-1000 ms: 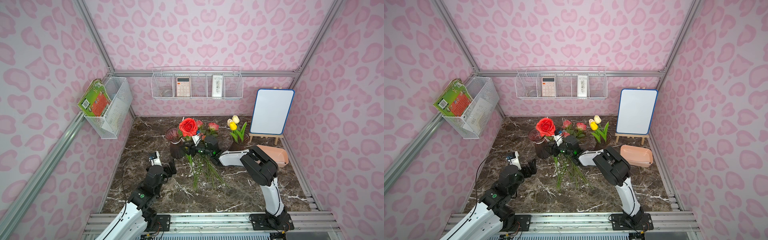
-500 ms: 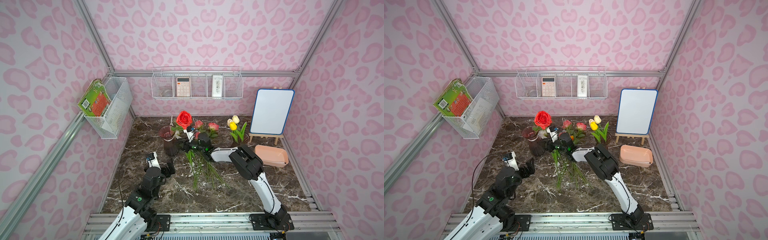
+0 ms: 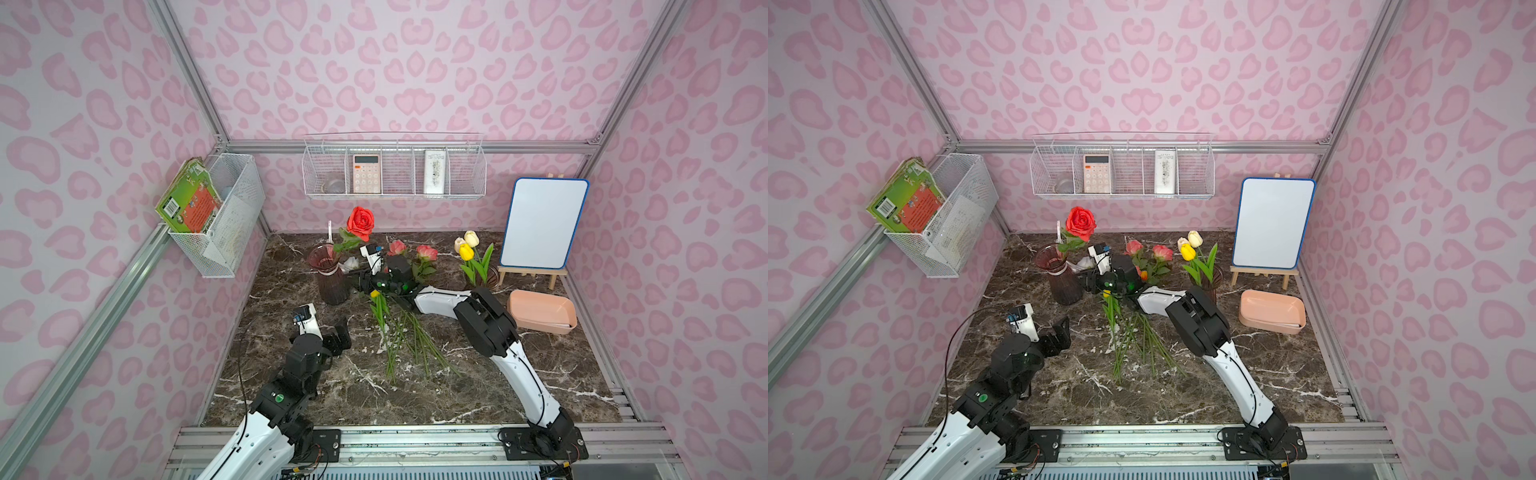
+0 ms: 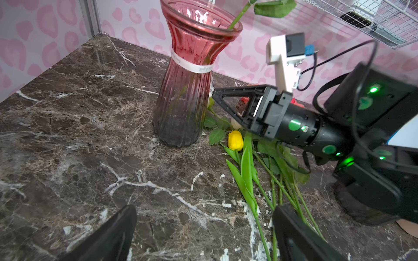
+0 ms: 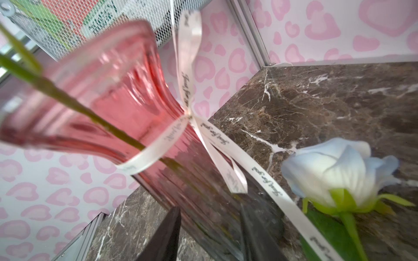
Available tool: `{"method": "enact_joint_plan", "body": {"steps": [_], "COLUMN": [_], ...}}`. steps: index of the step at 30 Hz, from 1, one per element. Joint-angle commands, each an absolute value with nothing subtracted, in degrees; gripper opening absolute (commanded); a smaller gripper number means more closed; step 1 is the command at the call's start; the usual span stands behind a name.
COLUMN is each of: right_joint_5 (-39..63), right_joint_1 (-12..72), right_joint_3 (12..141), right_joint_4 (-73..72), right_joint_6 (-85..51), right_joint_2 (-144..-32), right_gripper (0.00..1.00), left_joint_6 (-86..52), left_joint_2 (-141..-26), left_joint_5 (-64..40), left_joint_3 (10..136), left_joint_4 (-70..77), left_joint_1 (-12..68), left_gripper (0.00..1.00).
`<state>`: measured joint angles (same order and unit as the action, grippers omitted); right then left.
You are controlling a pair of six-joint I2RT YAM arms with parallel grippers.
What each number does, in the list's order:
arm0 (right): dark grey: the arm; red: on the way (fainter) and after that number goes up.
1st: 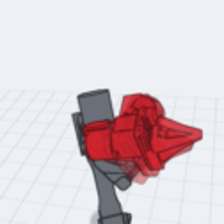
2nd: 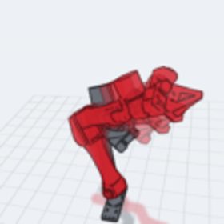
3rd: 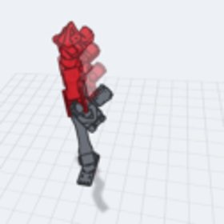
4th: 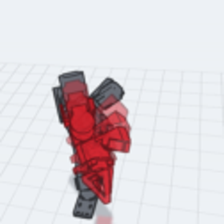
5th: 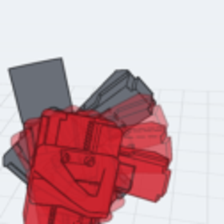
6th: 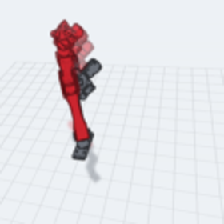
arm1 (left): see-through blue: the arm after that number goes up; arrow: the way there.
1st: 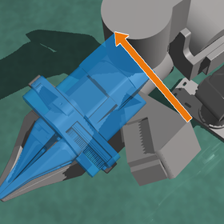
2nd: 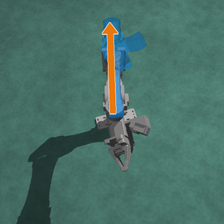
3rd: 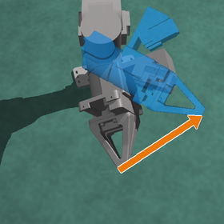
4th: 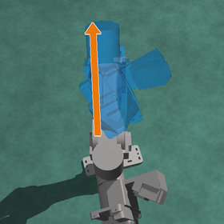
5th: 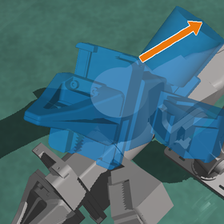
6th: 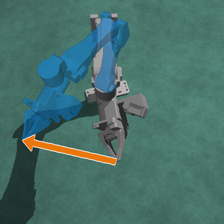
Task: Arrange the flowers in different vases according to their variety
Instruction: Move the vase to the center of the board, then pick up the flower at the center of the board.
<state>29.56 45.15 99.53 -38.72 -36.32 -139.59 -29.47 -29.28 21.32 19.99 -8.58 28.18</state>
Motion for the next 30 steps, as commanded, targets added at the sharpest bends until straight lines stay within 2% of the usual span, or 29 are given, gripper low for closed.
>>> {"method": "enact_joint_plan", "body": {"steps": [1,6,16,23,30], "right_joint_5": [30.4,27.8,11.5,3.2,-0.1], "right_joint_1": [45.3,45.4,47.1,47.5,47.0], "right_joint_3": [95.0,87.0,70.2,66.7,62.2], "right_joint_4": [-36.6,-27.1,-8.2,6.7,10.1], "right_joint_6": [-35.1,-30.5,-22.7,-21.2,-21.4], "right_joint_2": [-133.0,-121.3,-102.4,-98.4,-98.3], "right_gripper": [0.46,0.49,0.5,0.5,0.39], "left_joint_6": [-27.9,-26.7,-27.5,-27.7,-27.8], "left_joint_2": [-29.2,-30.5,-38.1,-44.6,-46.4], "left_joint_5": [20.2,17.9,15.2,14.4,15.4], "left_joint_3": [20.3,20.3,22.4,24.8,26.0], "left_joint_4": [-7.0,-5.7,-4.2,-4.3,-5.6], "left_joint_1": [28.1,28.1,28.1,28.1,28.1], "left_gripper": [0.98,0.98,0.99,0.99,0.99]}}
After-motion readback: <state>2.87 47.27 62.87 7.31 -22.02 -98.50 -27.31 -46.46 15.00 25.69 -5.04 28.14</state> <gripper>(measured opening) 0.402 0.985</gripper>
